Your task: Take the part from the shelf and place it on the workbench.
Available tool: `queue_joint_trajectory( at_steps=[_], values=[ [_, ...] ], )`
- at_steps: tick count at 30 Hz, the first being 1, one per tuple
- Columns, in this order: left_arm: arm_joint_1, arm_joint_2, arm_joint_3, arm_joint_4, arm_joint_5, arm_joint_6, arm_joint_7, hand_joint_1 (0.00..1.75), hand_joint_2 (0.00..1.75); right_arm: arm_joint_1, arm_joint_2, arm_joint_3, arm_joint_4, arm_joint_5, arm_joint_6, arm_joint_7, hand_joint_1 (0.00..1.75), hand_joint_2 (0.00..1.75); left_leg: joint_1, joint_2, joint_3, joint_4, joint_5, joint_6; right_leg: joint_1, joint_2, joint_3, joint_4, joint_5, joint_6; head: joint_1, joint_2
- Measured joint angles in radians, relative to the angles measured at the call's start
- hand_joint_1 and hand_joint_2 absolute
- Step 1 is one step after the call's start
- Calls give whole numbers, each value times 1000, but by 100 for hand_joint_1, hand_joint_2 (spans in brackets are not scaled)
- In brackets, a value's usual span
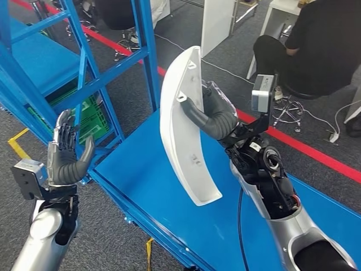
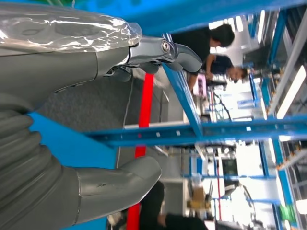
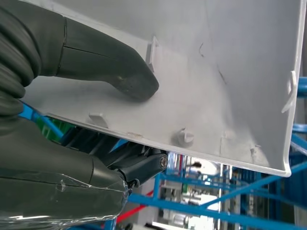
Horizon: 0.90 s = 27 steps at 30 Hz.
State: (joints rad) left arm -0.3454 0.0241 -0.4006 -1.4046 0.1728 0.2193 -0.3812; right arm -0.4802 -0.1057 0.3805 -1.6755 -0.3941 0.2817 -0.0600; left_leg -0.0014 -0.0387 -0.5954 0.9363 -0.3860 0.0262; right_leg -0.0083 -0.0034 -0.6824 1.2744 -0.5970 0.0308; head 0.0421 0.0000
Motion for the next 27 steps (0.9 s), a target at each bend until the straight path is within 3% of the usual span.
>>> queue_joint_trajectory(
  at_steps=[1,2,4,6,8,9,11,13,15,16,18,19,20,22,25,27],
  values=[
    [1,0,0,0,0,0,0,0,175,1,0,0,0,0,0,0,175,175,1,-13,1,1,-1,-1,-2,1,-1,-11,20,1,1,0],
    [1,0,0,0,0,0,0,0,175,1,0,0,0,0,0,0,175,175,3,-28,2,3,-2,-3,-5,6,18,-63,59,2,3,0],
    [1,0,0,0,0,0,0,0,175,0,0,-1,0,0,0,0,175,175,6,-54,2,11,-6,-11,-13,44,82,-214,133,3,8,0],
    [0,0,0,-1,-1,0,0,0,175,-1,-1,-1,0,0,0,0,175,175,10,-78,-8,17,-6,-24,-16,78,123,-296,153,0,8,0],
    [1,0,0,-2,-1,0,1,0,175,-2,-1,1,0,0,2,1,175,175,14,-101,-17,15,1,-37,-13,69,131,-304,150,-9,7,0],
    [2,1,0,-3,-1,0,1,0,175,-4,-1,2,0,0,2,2,175,175,14,-97,-20,17,0,-42,-13,56,133,-308,153,-16,6,0],
    [0,2,1,-3,-2,0,2,0,175,-6,0,3,0,0,4,2,175,175,11,-50,-46,67,-29,-50,-15,29,139,-319,158,-29,-4,0],
    [-2,2,1,-3,-2,0,3,0,175,-6,0,4,-1,-2,5,3,175,175,10,9,-113,197,-88,-55,-11,2,141,-323,159,-37,-17,0],
    [1,2,1,-3,-2,0,4,0,175,-4,0,5,0,-7,8,6,175,175,11,27,-174,309,-121,-60,-8,-25,141,-323,157,-40,-19,0],
    [3,2,1,-3,-2,0,5,0,175,-3,0,6,0,-11,9,7,175,175,12,30,-179,314,-112,-61,-8,-39,141,-322,155,-40,-20,0],
    [3,2,1,-3,-2,0,6,0,175,-3,0,8,0,-17,13,9,175,175,12,42,-131,216,-55,-60,-8,-63,143,-322,152,-38,-22,0],
    [2,2,1,-3,-2,0,6,0,175,-4,0,9,0,-18,15,10,175,175,11,62,-91,141,-24,-58,-6,-73,146,-322,149,-35,-23,0],
    [1,2,1,-4,-2,0,6,0,175,-4,0,10,0,-18,16,11,175,175,7,83,-58,79,-5,-54,-3,-82,148,-321,145,-31,-25,0],
    [-3,0,1,-4,-2,-1,5,0,175,-8,0,17,0,-17,18,12,175,175,1,103,-25,19,4,-43,4,-98,154,-321,138,-20,-21,0],
    [-5,-1,1,-5,0,-1,0,0,175,-11,2,32,0,-17,24,11,175,175,0,67,-22,15,-1,-24,3,-118,164,-320,123,-4,-14,0],
    [-8,-3,1,-6,1,-1,-5,0,175,-17,3,39,1,-17,28,5,175,175,5,46,-17,12,0,-14,-2,-76,142,-265,88,4,-10,0]
  ],
)
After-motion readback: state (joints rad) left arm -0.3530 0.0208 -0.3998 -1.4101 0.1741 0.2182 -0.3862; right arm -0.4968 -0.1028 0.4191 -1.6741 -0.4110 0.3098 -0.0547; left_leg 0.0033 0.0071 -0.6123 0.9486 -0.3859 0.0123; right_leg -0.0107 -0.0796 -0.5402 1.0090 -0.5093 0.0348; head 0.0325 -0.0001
